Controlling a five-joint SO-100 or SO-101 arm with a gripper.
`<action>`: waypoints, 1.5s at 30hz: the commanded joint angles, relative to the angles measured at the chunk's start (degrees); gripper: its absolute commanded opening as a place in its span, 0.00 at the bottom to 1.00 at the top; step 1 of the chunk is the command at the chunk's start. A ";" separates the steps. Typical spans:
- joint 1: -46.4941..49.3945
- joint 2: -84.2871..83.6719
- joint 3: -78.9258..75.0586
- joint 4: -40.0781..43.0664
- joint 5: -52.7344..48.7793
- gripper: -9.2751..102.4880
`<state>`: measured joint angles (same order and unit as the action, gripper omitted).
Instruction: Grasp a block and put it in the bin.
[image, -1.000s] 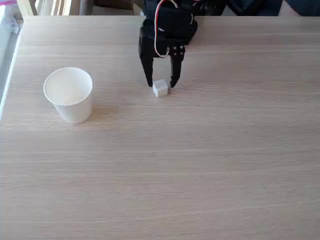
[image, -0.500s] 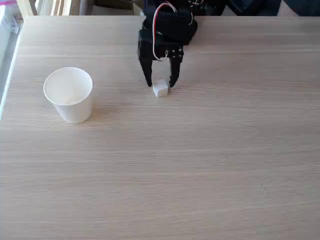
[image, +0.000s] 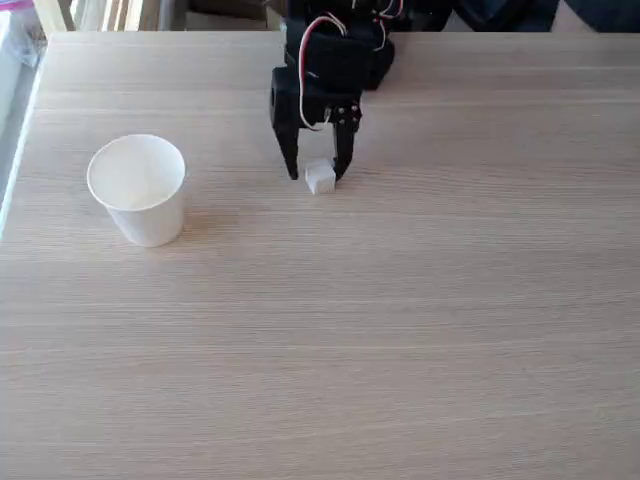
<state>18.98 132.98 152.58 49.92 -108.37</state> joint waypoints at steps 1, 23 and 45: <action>0.26 -0.35 -1.85 -0.35 -1.14 0.31; 1.49 20.39 0.79 -4.22 -11.07 0.09; 11.78 2.64 -34.37 -6.06 -7.03 0.09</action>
<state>28.30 140.62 124.80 44.91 -116.02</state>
